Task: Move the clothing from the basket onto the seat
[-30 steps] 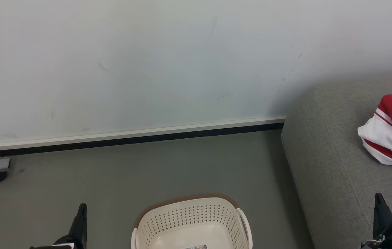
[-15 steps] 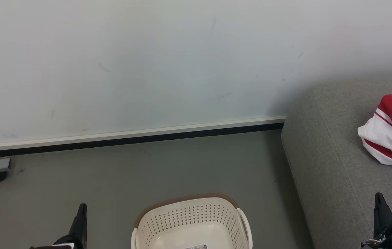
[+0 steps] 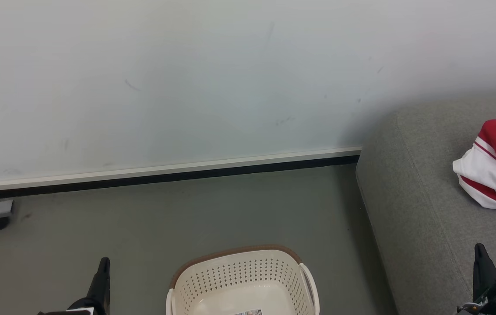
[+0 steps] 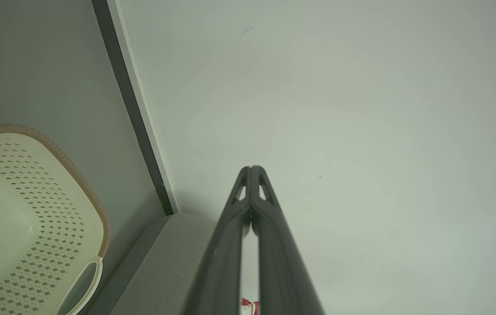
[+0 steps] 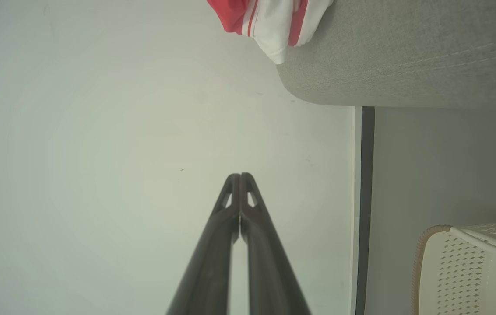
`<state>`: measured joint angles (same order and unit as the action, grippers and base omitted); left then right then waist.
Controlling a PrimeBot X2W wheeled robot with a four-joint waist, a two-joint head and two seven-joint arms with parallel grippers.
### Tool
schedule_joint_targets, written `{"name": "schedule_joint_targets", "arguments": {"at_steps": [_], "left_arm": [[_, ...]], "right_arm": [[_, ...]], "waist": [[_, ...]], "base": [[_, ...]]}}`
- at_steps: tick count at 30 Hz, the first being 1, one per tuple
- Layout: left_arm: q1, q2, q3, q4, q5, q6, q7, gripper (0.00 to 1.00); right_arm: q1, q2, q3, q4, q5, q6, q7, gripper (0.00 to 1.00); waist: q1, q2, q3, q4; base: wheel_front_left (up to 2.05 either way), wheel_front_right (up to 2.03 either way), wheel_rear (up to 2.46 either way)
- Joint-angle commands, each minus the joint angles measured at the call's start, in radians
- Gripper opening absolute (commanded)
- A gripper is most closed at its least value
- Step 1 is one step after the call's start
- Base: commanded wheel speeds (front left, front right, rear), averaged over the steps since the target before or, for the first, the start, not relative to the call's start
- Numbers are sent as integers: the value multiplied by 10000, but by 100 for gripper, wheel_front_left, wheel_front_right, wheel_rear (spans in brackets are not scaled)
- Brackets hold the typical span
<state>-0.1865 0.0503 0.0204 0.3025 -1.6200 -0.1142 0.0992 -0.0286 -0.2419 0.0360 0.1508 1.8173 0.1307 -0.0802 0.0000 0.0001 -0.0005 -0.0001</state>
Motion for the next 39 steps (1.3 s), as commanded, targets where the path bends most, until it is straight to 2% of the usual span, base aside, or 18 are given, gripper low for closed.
{"name": "schedule_joint_targets", "arguments": {"at_steps": [1,39], "left_arm": [[-13,-3,29,19,-28,-57,19,0],[-12,-3,29,15,-28,-56,18,0]], "right_arm": [[36,-58,26,-14,77,2,-26,0],[45,-171,149,-50,178,2,-132,0]], "waist": [[0,-1,0,0],[0,-1,1,0]], "base": [[0,0,0],[0,0,0]]}}
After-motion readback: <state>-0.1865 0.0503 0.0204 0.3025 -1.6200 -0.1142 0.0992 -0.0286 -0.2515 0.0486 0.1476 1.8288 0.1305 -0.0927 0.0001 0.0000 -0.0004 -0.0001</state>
